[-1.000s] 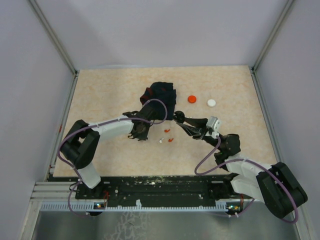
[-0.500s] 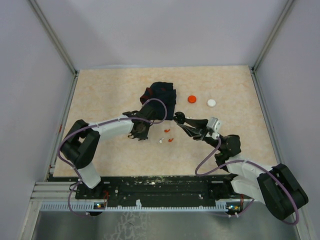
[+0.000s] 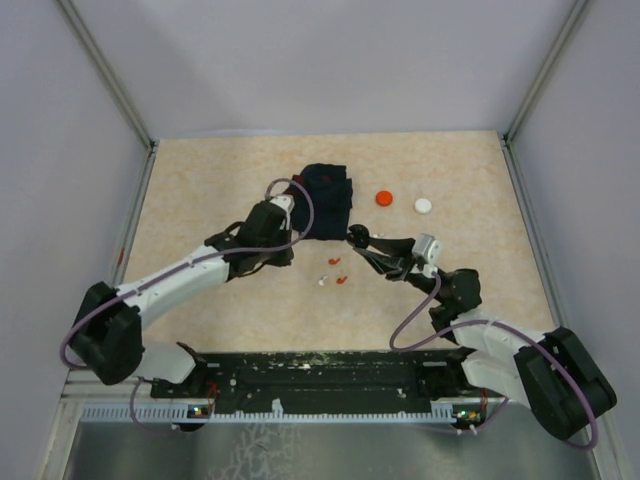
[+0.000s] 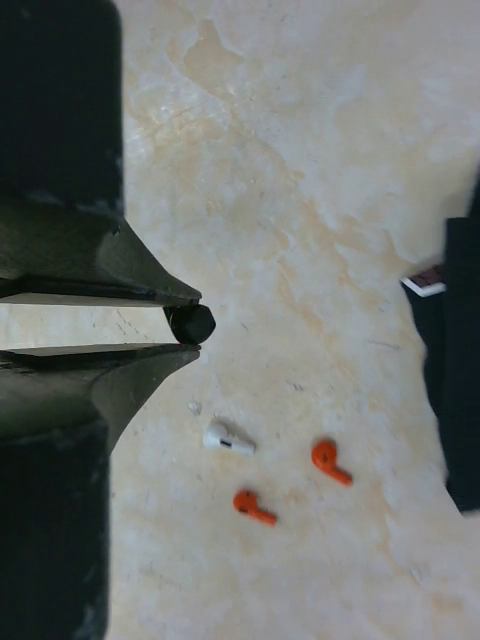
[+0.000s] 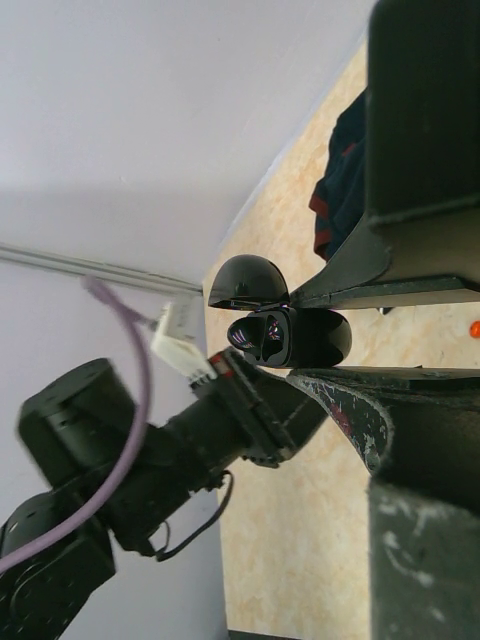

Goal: Insert the wireless bluetooth earbuds into the charging case
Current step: Pick up the earbud from the center of the board, then place the earbud in the charging case.

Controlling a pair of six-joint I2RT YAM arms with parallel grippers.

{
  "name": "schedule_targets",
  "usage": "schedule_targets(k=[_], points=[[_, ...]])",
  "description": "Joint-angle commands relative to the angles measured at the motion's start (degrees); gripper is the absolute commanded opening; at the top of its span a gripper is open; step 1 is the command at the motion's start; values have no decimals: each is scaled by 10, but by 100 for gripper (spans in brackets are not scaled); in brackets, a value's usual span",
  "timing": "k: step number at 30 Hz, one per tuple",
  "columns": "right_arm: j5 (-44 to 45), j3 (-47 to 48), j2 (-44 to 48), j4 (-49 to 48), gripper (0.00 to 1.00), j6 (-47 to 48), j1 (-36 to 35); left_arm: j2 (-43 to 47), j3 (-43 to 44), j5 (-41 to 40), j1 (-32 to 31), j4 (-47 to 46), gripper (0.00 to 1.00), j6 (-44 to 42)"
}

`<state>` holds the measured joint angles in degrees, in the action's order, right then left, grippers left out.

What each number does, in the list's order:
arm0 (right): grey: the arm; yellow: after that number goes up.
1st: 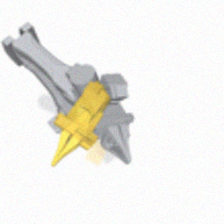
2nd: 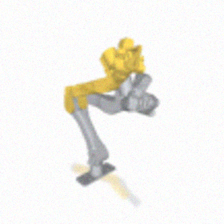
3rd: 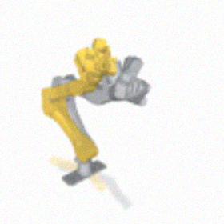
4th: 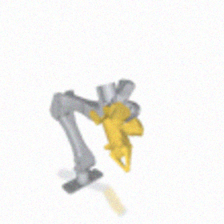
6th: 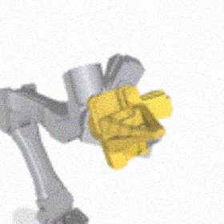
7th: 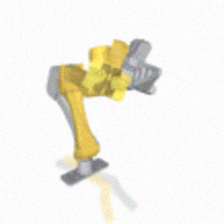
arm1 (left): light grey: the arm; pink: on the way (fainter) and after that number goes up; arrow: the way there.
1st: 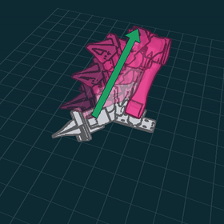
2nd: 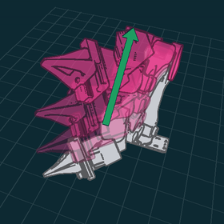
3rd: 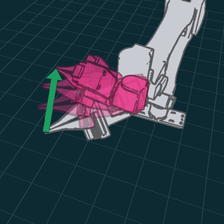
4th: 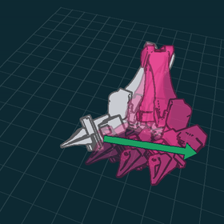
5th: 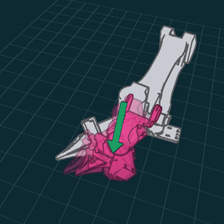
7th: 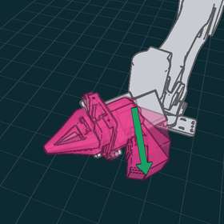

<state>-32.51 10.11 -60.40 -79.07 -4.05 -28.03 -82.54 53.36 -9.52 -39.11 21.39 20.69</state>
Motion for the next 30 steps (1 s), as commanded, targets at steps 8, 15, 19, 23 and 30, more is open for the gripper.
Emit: schedule_targets(k=[8, 15, 19, 23, 30], points=[[-13, 24, -2, -19, 0, -6, -5, 188, -56, 133, 4, -210, 11, 41], [-18, 34, -22, -44, 0, -16, -9, 228, -69, 232, 3, -317, 12, 82], [-19, 39, -33, -55, 0, -19, -12, 236, -68, 270, 3, -360, 12, 99], [-15, 45, -42, -59, 0, -15, -17, 237, -72, 304, 1, -406, 12, 129], [-7, 55, -54, -61, 0, -7, -29, 229, -91, 320, -31, -502, 11, 181]])
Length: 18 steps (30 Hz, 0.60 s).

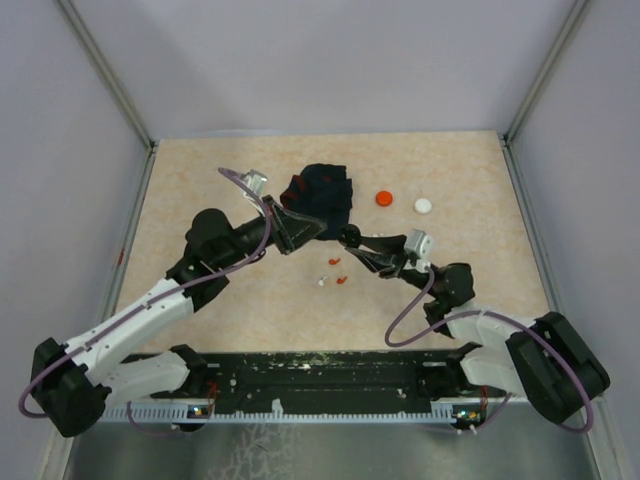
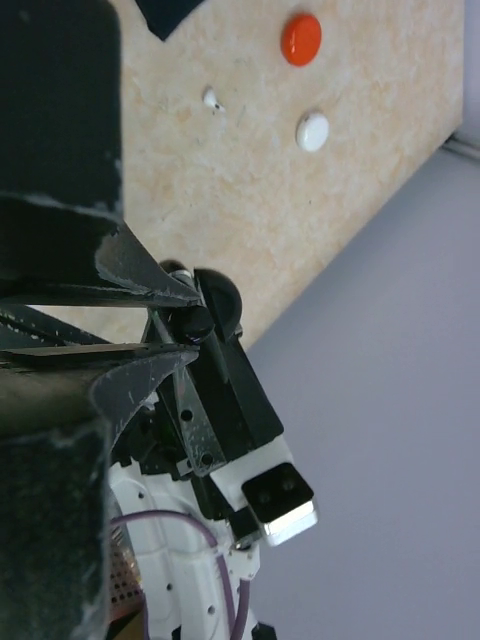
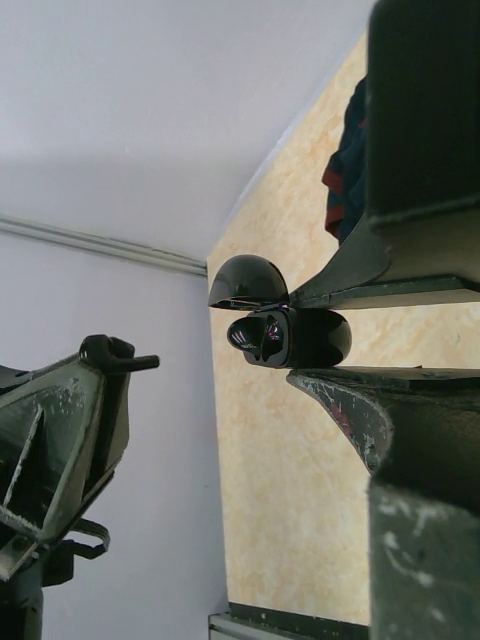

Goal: Insert the wireless bluetooth earbuds into the charging case
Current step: Place the earbud in the charging case.

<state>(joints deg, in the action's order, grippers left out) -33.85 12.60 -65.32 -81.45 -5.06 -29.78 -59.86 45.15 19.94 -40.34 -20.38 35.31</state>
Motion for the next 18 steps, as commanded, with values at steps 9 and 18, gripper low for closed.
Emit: schedule_targets(k=[9, 18], points=[[14, 37, -18, -57, 0, 4, -24, -32, 3, -25, -83, -112, 11, 35], [22, 32, -18, -69, 0, 7, -31, -41, -2, -112, -121, -111, 11, 44]])
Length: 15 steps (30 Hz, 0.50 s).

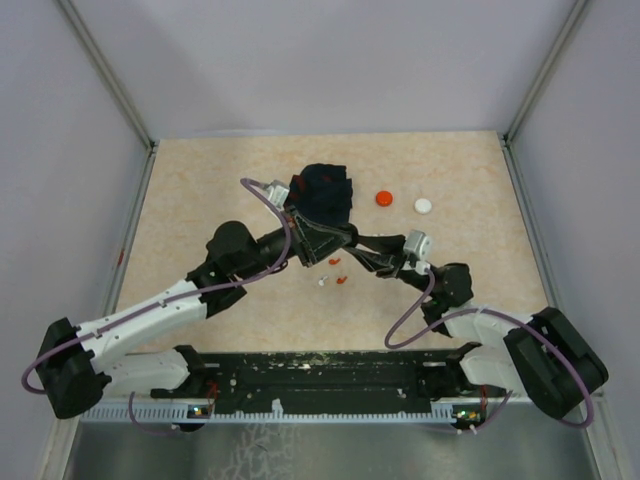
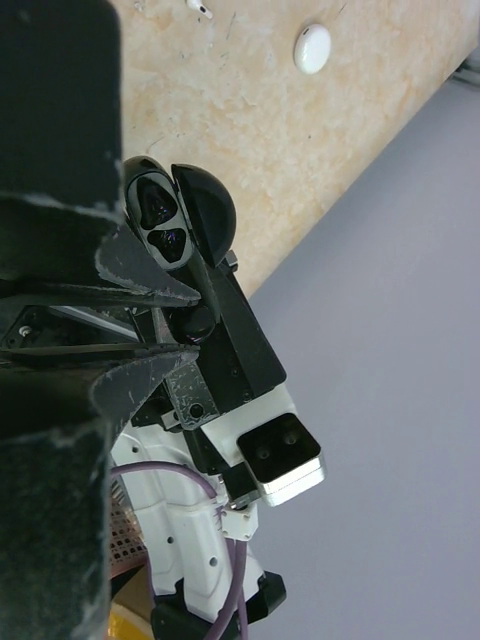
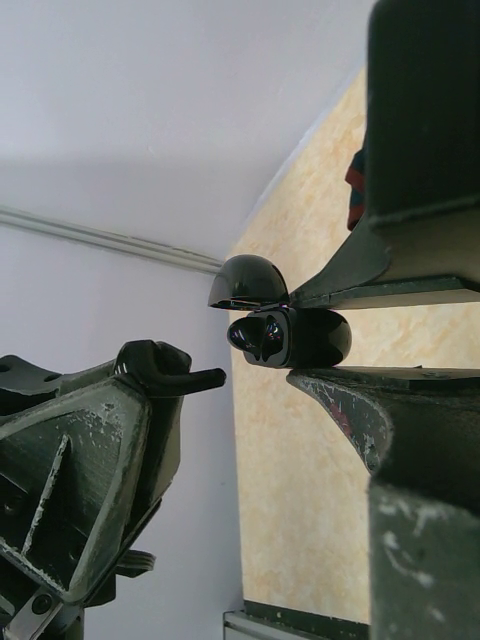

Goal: Insert the wireless bluetooth earbuds into the charging case
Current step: Place the earbud in the charging case.

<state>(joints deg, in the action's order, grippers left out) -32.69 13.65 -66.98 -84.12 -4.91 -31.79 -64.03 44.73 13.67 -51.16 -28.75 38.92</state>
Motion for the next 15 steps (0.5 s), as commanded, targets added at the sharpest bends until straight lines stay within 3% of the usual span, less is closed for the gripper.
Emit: schedule_targets(k=[1, 15], points=[[12, 21, -2, -44, 0, 7, -11, 1, 1, -58, -16, -27, 11, 8], [77, 10, 2, -58, 0, 60, -43, 16, -28, -154, -46, -37, 10, 3]])
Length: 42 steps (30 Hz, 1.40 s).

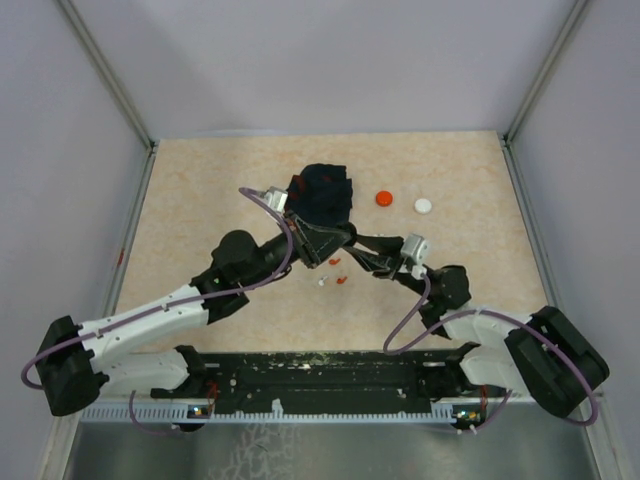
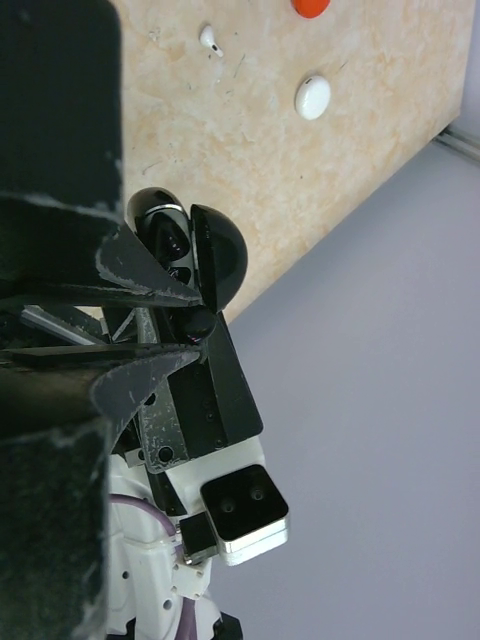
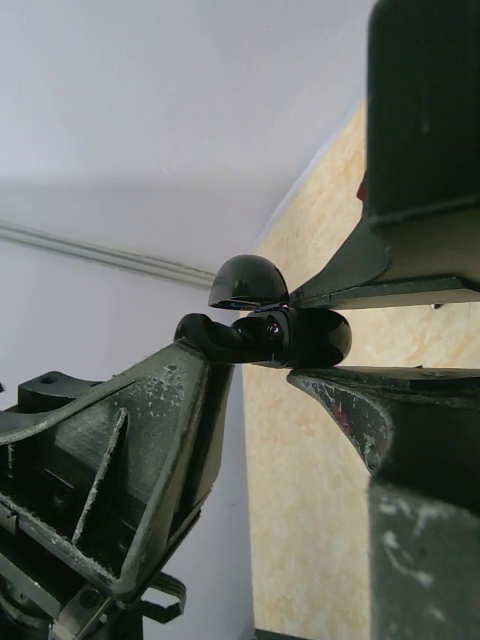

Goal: Insert the wireless bluetooth earbuds into the charging case
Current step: Place the earbud in the charging case.

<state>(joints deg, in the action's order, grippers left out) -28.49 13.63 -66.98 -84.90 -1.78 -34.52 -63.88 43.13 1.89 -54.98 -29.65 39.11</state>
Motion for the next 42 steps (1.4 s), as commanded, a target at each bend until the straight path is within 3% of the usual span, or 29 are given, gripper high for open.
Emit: schedule_targets(k=[1, 23, 42], points=[[43, 7, 2, -54, 0, 35, -18, 16, -15, -42, -9, -30, 10, 1], [105, -7, 11, -53, 0, 123, -58, 19, -45, -65, -19, -130, 11, 29], [105, -9, 23, -52, 0, 129, -62, -17, -38, -68, -21, -134, 11, 35]])
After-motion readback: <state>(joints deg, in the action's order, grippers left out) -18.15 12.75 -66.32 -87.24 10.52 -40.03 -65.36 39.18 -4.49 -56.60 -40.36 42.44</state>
